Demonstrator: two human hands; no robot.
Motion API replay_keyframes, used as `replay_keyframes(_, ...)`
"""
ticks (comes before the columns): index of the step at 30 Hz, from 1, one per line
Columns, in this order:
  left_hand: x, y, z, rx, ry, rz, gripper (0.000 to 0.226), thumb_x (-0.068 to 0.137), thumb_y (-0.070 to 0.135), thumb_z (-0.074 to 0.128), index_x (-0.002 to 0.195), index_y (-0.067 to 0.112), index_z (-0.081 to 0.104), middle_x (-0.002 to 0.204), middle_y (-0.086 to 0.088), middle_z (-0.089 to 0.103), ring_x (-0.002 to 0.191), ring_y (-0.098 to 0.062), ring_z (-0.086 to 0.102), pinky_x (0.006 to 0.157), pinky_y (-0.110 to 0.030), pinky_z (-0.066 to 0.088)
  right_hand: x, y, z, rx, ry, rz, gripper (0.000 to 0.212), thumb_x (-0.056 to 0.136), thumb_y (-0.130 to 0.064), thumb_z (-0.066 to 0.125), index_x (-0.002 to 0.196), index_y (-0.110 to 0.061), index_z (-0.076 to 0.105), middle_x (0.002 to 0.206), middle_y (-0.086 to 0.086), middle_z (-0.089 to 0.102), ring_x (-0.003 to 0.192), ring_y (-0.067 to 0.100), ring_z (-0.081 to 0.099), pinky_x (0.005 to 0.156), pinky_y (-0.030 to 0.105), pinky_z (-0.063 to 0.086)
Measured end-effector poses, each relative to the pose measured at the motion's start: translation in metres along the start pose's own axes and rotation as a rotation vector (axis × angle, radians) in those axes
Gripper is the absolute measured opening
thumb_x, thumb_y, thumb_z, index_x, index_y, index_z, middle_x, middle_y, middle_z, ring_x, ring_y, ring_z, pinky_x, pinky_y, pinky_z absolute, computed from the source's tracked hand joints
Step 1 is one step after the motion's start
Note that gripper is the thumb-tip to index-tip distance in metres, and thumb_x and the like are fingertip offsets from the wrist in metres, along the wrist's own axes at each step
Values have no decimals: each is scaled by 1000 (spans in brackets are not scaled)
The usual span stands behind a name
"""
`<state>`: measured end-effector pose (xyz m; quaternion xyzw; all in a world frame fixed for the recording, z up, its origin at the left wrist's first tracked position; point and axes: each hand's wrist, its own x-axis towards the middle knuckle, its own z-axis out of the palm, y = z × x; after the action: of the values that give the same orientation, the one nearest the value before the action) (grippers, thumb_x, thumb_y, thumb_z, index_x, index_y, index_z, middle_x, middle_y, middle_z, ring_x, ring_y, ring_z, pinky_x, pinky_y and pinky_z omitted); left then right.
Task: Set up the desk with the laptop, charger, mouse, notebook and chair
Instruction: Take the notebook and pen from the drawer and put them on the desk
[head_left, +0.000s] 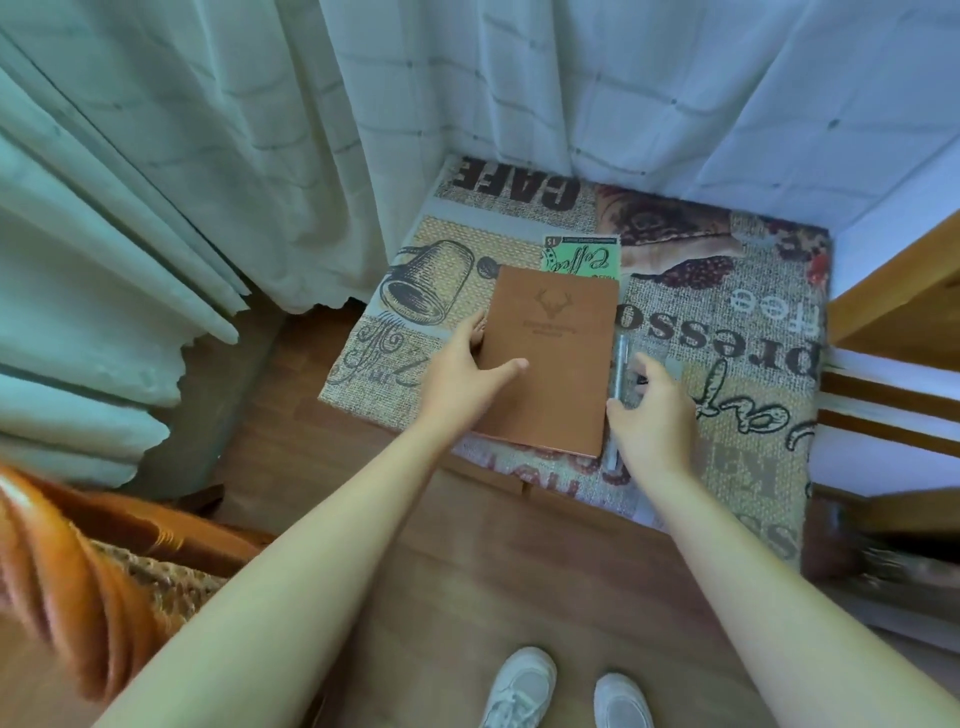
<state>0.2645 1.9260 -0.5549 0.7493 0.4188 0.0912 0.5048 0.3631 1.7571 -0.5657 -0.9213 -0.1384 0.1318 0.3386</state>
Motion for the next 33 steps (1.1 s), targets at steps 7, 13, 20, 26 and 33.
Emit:
replay_keyframes(7, 23, 13, -20, -387, -219, -240, 51, 82, -3, 69, 129, 6, 51, 100, 4, 63, 89, -10, 63, 78, -33, 56, 14, -5, -1, 25, 0, 104, 45, 76, 3, 69, 119, -6, 60, 107, 8, 65, 95, 24, 62, 77, 27, 46)
replay_keyframes(13, 26, 11, -34, -428, -454, -238, 61, 83, -7, 66, 131, 21, 44, 113, -17, 69, 97, -32, 68, 79, -47, 58, 17, -8, -10, 219, -65, 253, 40, 74, 2, 72, 112, -6, 63, 93, 1, 66, 85, 18, 62, 75, 28, 51)
replay_keyframes(20, 6, 33, -41, -519, -468, -126, 59, 83, -9, 64, 129, 21, 46, 113, -15, 70, 96, -27, 69, 73, -42, 59, 9, -14, -50, 741, -191, 423, 48, 78, 11, 64, 121, -10, 57, 105, 7, 66, 89, 24, 69, 79, 39, 58)
replay_keyframes(26, -43, 96, -67, -571, -467, -26, 63, 79, -11, 68, 128, 24, 49, 113, -12, 71, 101, -26, 68, 78, -44, 59, -25, -38, -134, 1056, -178, 413, 53, 80, 13, 60, 129, -5, 49, 106, 12, 71, 91, 26, 71, 71, 33, 60)
replay_keyframes(33, -137, 170, -94, -683, -541, 33, 72, 68, -4, 71, 131, 21, 46, 123, -11, 66, 107, -30, 65, 79, -48, 58, -113, -79, -241, 1209, -133, 323, 55, 80, 18, 54, 128, -11, 52, 113, 13, 69, 94, 27, 70, 71, 34, 60)
